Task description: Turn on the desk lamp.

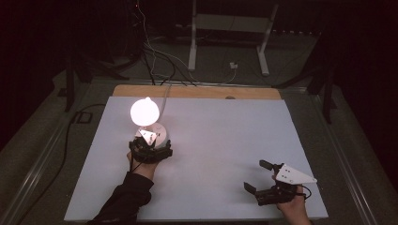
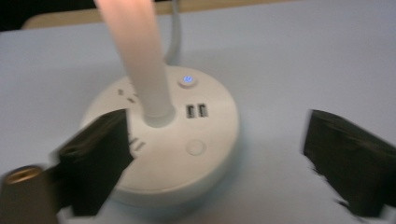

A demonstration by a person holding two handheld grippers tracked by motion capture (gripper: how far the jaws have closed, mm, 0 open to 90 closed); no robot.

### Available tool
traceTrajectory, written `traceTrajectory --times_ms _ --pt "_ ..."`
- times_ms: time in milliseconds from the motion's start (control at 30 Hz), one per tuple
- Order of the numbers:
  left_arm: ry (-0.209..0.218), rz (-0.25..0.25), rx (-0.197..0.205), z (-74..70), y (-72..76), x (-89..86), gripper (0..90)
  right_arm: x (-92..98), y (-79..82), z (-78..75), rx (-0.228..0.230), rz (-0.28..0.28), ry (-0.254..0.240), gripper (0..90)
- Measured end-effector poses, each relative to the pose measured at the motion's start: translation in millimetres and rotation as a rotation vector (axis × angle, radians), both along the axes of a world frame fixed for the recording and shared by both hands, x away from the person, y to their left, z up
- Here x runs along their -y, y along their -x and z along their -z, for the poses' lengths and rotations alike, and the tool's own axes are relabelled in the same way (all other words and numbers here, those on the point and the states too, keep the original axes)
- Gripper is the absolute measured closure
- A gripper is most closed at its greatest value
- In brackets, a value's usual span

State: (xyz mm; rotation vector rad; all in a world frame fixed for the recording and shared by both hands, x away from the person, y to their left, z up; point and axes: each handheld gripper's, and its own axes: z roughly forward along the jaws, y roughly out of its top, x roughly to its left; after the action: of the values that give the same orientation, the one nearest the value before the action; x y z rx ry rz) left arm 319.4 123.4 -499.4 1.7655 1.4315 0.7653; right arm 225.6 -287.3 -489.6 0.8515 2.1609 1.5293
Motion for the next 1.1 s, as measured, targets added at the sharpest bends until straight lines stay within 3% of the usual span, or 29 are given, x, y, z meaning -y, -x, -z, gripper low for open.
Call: traceTrajectory --times_ms 200,333,467,633,1100 --pt "0.063 0.062 -0.044 -4.5 2.2 -7.1 0.4 -0.2 0.0 0.1 0.0 0.0 0.001 0.0" --pt "0.103 0.126 -0.048 -12.2 7.1 -12.9 0.3 0.4 -0.3 0.1 -0.001 0.005 -0.003 0.0" --pt "0.112 0.174 -0.041 -18.8 12.1 -19.8 0.3 0.4 -0.8 0.2 -0.003 0.006 -0.003 0.0" --pt "0.149 0.277 -0.072 -21.0 18.6 -31.4 0.4 -0.8 -0.5 0.1 0.0 0.004 0.005 0.0" --pt "0.181 0.452 -0.04 -22.9 45.9 -63.5 0.3 -2.1 -0.6 0.9 -0.006 0.003 0.011 0.0"
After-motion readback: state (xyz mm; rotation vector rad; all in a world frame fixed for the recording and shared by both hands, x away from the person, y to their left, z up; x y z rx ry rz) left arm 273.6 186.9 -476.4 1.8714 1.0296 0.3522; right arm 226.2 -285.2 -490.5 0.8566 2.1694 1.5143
